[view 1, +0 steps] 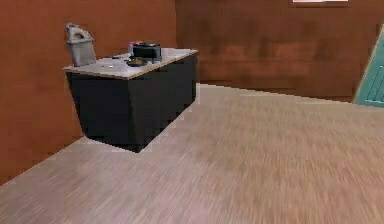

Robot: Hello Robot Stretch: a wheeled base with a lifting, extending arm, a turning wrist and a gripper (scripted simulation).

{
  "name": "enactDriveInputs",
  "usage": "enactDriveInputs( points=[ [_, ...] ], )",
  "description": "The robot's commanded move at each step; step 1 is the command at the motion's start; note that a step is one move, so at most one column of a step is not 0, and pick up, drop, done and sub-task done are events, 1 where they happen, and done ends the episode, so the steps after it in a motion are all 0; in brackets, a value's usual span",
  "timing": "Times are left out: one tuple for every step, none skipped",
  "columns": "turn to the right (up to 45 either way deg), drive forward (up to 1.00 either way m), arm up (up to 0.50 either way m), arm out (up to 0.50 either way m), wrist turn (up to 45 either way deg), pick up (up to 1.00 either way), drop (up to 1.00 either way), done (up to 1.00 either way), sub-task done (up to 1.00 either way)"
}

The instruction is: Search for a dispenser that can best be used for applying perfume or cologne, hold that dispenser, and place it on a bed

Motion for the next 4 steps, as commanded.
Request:
enactDriveInputs(
  points=[
    [45.0, 0.00, 0.00, 0.00, 0.0, 0.00, 0.00, 0.00, 0.00],
    [9.0, 0.00, 0.00, 0.00, 0.0, 0.00, 0.00, 0.00, 0.00],
    [0.0, 0.60, 0.00, 0.00, 0.0, 0.00, 0.00, 0.00, 0.00],
    [21.0, 0.00, 0.00, 0.00, 0.0, 0.00, 0.00, 0.00, 0.00]
  ],
)
